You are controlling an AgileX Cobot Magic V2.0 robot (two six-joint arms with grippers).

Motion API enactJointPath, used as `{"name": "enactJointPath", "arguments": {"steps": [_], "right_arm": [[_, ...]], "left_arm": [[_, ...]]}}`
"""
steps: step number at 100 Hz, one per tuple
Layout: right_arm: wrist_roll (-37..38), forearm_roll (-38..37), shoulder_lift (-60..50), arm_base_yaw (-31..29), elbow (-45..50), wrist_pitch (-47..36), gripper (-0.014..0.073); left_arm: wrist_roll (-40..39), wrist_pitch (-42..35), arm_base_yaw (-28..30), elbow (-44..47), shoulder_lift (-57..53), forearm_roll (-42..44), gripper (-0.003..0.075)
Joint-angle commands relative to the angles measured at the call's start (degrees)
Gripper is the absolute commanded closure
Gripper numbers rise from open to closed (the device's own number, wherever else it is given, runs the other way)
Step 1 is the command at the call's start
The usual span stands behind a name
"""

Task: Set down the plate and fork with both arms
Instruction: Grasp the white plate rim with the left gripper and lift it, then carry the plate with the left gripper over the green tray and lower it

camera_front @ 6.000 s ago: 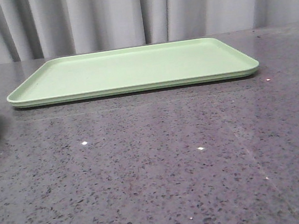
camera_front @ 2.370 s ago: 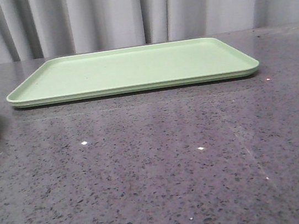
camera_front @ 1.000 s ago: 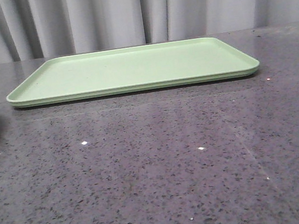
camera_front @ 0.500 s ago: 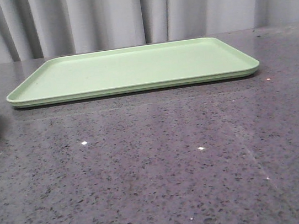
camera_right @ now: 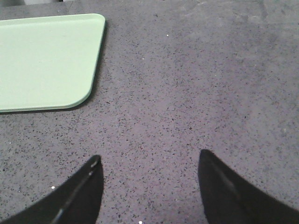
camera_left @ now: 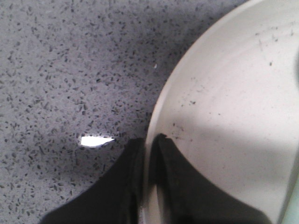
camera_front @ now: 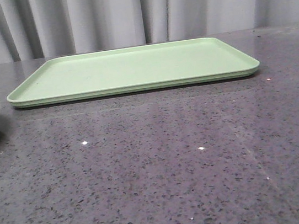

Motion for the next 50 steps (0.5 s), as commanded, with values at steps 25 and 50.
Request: {"name": "enactJointPath", "arguments": {"steps": [25,50], "right_arm": [[-0.54,-0.28,0.69,-0.42,-2.09,-3.61,0.0138],[-0.54,-0.28,0.69,-0.42,-2.09,-3.55,0.0138]], "left_arm": [[2.71,2.87,0.06,-1.27,-6.73,-2.59,0.073],[5.84,3.43,0.06,-2.0,-10.29,-14.12,0.073]]}}
